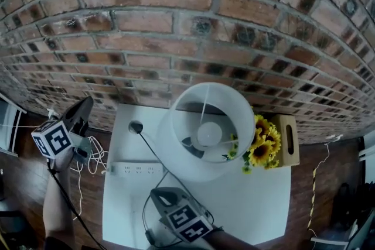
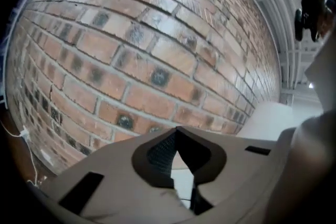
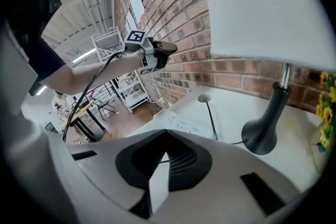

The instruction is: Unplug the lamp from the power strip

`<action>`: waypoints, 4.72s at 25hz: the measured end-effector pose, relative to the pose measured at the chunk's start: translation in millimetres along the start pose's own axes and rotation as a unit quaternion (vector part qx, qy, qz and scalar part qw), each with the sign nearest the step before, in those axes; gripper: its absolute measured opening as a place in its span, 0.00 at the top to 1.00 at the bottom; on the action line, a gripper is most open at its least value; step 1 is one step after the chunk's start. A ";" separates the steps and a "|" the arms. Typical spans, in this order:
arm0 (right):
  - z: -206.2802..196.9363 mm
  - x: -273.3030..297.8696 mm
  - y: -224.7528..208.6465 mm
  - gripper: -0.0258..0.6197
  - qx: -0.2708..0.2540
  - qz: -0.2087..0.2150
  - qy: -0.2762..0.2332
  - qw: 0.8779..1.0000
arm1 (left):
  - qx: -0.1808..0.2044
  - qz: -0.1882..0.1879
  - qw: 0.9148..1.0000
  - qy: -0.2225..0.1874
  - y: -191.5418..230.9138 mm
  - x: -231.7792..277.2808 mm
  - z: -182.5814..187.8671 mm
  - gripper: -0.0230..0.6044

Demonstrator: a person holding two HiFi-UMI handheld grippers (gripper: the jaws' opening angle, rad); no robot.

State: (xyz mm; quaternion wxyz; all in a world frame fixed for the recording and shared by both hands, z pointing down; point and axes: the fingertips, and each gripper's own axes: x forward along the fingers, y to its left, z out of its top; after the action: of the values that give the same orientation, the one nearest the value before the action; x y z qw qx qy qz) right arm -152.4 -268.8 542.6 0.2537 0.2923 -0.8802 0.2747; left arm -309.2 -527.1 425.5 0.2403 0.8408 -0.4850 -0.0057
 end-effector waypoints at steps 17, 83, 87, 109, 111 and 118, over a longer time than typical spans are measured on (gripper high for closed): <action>73.5 -18.2 16.9 0.96 0.011 0.025 -0.095 0.995 | -0.093 -0.106 0.990 0.011 -56.1 -71.7 35.9 0.94; 43.1 -283.1 138.5 0.96 -0.052 -0.067 -0.298 0.951 | -0.222 -0.325 0.917 -0.060 -366.8 -279.6 -44.8 0.93; 19.3 -328.6 109.4 0.96 -0.041 -0.085 -0.308 0.947 | -0.169 -0.331 0.928 -0.033 -424.6 -256.4 -63.0 0.93; -163.2 -592.0 -16.4 0.96 0.052 -0.213 -0.356 0.909 | 0.075 -0.372 0.922 0.076 -730.2 -156.0 -195.8 0.93; -176.8 -608.7 -23.1 0.96 0.062 -0.227 -0.359 0.903 | 0.093 -0.382 0.915 0.083 -752.1 -150.6 -205.9 0.93; -209.7 -653.5 -46.9 0.96 0.074 -0.310 -0.345 0.883 | 0.177 -0.409 0.890 0.094 -806.2 -127.1 -230.0 0.93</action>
State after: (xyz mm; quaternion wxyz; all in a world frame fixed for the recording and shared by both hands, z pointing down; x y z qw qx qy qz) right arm 396.0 77.1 312.5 -0.0166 0.6443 -0.7538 0.1283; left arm 334.7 2.4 270.2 0.1084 0.9899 -0.0667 0.0619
